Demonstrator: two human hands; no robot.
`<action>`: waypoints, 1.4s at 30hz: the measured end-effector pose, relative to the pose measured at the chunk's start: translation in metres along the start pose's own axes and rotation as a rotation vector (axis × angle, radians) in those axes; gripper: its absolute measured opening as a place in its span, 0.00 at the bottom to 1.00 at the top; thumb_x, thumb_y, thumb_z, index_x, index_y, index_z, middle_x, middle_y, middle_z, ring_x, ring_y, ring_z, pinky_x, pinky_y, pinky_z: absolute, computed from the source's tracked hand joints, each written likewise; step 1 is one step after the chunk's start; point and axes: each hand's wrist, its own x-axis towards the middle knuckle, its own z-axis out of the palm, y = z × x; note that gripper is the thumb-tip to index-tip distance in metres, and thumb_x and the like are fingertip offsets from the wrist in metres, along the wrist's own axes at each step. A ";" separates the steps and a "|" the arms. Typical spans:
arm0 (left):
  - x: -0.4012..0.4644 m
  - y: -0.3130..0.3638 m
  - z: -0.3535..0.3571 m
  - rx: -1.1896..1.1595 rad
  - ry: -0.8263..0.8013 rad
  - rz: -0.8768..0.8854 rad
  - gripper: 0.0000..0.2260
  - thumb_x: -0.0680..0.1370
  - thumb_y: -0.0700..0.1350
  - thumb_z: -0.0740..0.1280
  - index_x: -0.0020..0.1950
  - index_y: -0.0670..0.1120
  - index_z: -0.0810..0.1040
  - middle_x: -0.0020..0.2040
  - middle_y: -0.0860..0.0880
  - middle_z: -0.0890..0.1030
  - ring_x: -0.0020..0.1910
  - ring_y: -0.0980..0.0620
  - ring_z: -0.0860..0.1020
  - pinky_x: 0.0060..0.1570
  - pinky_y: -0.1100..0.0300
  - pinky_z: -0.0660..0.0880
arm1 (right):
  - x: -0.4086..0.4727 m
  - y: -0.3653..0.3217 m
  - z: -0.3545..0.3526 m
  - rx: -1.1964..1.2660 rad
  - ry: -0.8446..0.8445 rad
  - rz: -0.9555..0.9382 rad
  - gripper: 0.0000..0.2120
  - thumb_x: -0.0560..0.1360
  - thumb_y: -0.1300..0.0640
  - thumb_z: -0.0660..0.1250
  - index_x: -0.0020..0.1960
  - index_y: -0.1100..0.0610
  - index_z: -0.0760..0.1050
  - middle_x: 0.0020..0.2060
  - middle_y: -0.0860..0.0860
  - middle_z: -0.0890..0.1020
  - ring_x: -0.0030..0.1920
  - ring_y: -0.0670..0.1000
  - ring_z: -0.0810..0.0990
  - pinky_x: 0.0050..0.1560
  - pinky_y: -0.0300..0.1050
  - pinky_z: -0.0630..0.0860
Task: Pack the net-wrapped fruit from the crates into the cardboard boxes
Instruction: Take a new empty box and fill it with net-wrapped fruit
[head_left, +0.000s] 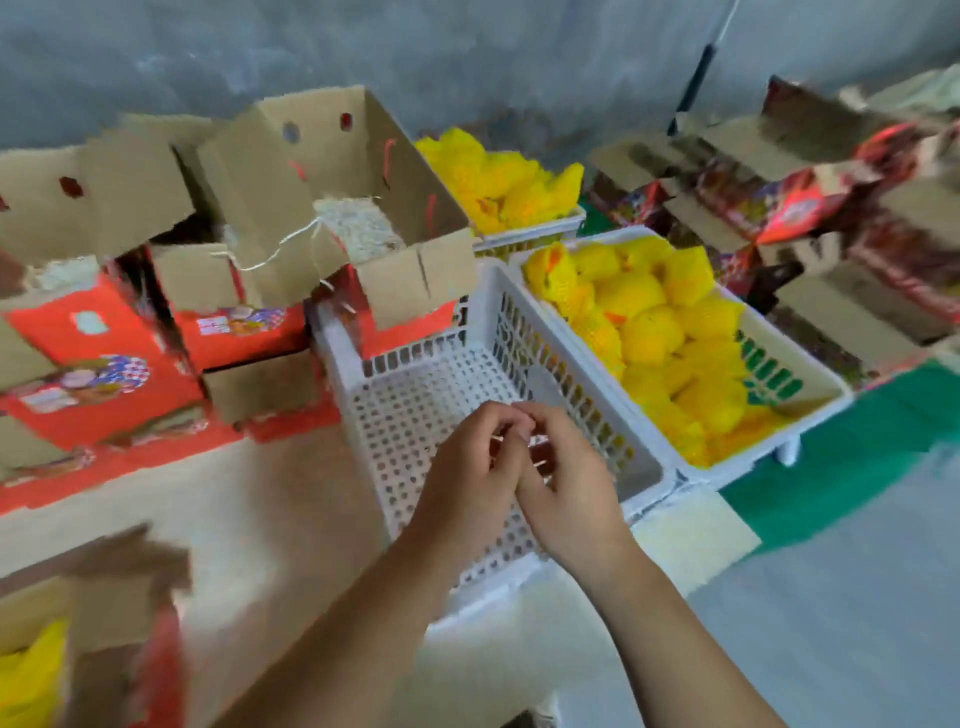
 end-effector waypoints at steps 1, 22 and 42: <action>0.017 0.006 0.030 0.005 -0.025 0.012 0.06 0.81 0.50 0.63 0.51 0.57 0.79 0.47 0.57 0.84 0.47 0.61 0.82 0.46 0.65 0.74 | 0.009 0.016 -0.026 -0.001 0.035 0.015 0.13 0.82 0.57 0.64 0.64 0.45 0.75 0.52 0.41 0.83 0.51 0.42 0.83 0.50 0.45 0.80; 0.200 -0.016 0.215 1.038 -0.144 0.168 0.12 0.83 0.55 0.61 0.51 0.52 0.81 0.43 0.54 0.83 0.39 0.51 0.79 0.42 0.55 0.75 | 0.171 0.232 -0.202 -1.209 -0.640 0.454 0.39 0.75 0.57 0.74 0.79 0.49 0.57 0.75 0.53 0.60 0.73 0.62 0.66 0.66 0.57 0.70; 0.196 -0.011 0.208 0.670 -0.053 0.138 0.22 0.82 0.56 0.56 0.73 0.52 0.75 0.54 0.51 0.86 0.49 0.45 0.82 0.41 0.56 0.71 | 0.183 0.212 -0.184 -0.067 -0.103 0.180 0.41 0.65 0.49 0.82 0.71 0.49 0.64 0.61 0.47 0.75 0.57 0.47 0.76 0.52 0.38 0.74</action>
